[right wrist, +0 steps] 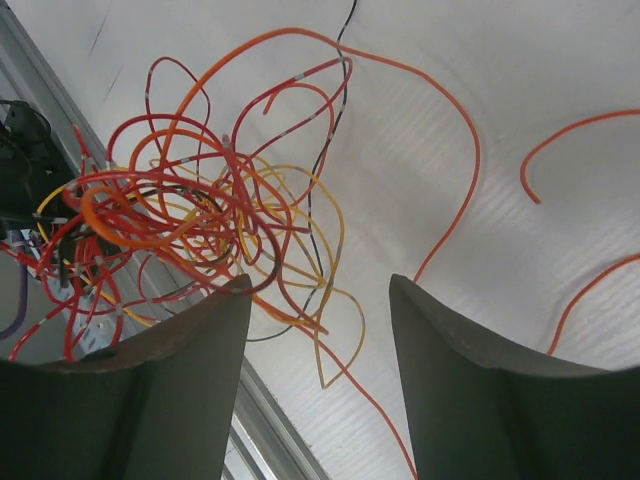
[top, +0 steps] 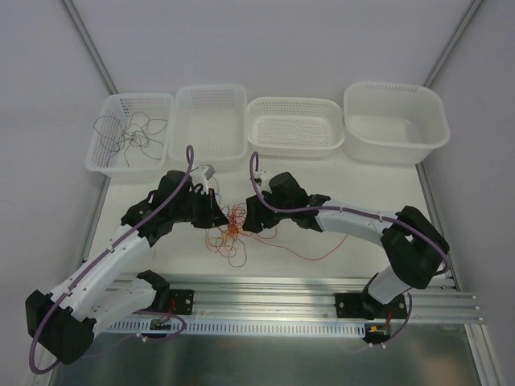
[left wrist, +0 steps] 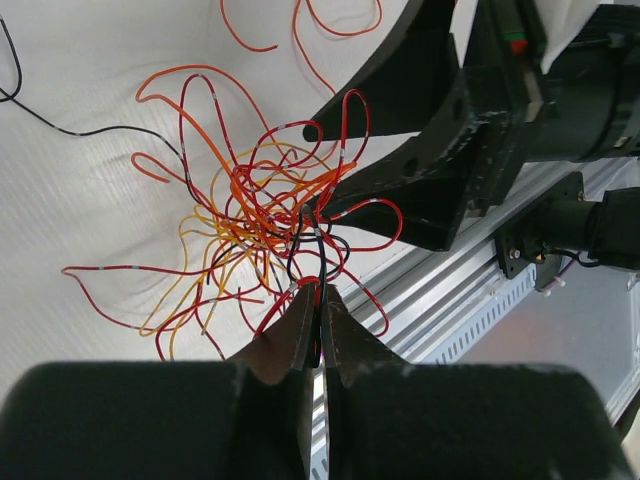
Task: Untangle the cables
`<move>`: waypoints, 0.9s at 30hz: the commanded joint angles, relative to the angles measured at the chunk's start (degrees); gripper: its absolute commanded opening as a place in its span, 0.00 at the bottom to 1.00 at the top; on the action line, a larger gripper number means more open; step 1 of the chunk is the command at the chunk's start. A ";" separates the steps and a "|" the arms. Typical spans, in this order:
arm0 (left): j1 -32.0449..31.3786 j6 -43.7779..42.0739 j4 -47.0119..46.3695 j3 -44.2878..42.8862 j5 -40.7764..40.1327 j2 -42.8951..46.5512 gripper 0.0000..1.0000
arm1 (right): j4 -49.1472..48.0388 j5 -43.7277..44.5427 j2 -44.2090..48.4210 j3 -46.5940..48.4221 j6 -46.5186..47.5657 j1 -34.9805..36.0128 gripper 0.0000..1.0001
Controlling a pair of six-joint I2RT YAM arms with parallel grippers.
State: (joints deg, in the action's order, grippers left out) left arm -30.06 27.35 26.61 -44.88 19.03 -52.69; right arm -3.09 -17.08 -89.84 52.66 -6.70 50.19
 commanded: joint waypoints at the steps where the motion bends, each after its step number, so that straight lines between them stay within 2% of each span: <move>1: -0.79 1.56 -2.18 0.67 0.14 1.88 0.00 | -6.57 -2.60 -2.09 1.91 -0.86 0.96 0.60; 4: -0.79 2.18 -2.27 0.67 -0.30 2.59 0.00 | -8.24 -3.13 -3.58 1.22 -1.56 1.13 0.53; 5: -0.79 2.26 -2.18 0.67 -0.48 2.68 0.00 | -8.68 -2.79 -3.76 0.86 -1.74 1.22 0.45; 7: -0.79 2.35 -2.18 1.11 -1.62 3.29 0.00 | -9.04 -1.82 -3.15 -0.10 -1.83 1.13 0.35; 8: -0.79 2.35 -2.09 1.72 -2.58 3.55 0.00 | -8.86 -1.55 -2.62 -0.37 -1.57 1.13 0.24; 10: -0.78 2.44 -1.57 2.52 -5.04 4.43 0.00 | -6.85 0.37 0.09 -0.89 -0.69 0.52 0.11; 11: -0.70 2.88 -0.17 3.30 -8.79 4.78 0.00 | -6.06 1.25 1.32 -1.85 -0.16 0.00 0.01; 13: -0.61 3.75 2.29 3.75 -14.07 5.57 0.00 | -3.94 1.97 4.22 -3.26 0.02 -2.90 0.01; 14: -0.44 4.89 5.87 3.92 -19.93 5.66 0.00 | -3.50 2.05 7.54 -5.36 -0.68 -4.48 0.01; 17: 1.67 7.44 10.90 4.19 -27.88 6.37 0.00 | -0.69 2.14 15.79 -8.88 -1.91 -12.64 0.01; 18: 2.63 7.71 12.83 4.54 -30.69 7.15 0.00 | 1.84 2.23 17.84 -10.55 -3.05 -17.28 0.01; 23: 12.55 7.45 14.17 6.39 -29.49 9.27 0.00 | 13.18 3.37 30.24 -10.92 -4.72 -29.87 0.01; 24: 13.18 7.36 14.08 6.74 -29.05 9.01 0.00 | 15.72 3.11 33.56 -10.57 -4.90 -32.68 0.01; 27: 13.19 6.57 13.73 6.30 -28.08 7.08 0.00 | 20.47 4.06 36.92 -8.29 -5.08 -34.81 0.01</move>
State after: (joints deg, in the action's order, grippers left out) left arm -17.74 34.92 35.99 -39.35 -5.04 -44.31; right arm 8.71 -16.58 -55.90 41.67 -11.38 17.74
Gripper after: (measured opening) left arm 0.009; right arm 0.020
